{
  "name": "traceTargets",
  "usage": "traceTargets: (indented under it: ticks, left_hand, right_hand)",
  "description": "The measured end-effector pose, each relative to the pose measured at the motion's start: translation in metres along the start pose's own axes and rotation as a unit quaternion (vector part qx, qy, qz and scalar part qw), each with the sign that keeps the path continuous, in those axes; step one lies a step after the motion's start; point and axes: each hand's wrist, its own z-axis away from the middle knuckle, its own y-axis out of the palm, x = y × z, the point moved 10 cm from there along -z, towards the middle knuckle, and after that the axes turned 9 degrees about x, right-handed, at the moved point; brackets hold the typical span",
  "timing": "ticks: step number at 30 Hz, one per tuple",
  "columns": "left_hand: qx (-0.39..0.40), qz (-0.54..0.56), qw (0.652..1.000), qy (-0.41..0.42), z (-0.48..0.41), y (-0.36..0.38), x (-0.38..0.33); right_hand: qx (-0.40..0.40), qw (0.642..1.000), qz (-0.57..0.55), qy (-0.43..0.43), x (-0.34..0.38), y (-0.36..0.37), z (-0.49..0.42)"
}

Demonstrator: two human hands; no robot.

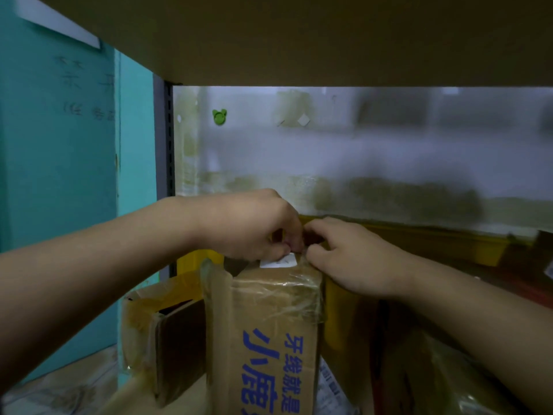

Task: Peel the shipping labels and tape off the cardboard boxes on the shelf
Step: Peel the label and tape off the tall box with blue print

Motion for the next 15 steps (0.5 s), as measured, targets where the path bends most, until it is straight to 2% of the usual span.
traceTargets:
  ticks: [15]
  left_hand:
    - [0.062, -0.083, 0.994, -0.033, -0.014, 0.001, -0.01]
  right_hand:
    - [0.006, 1.0, 0.001, 0.022, -0.007, 0.004, -0.002]
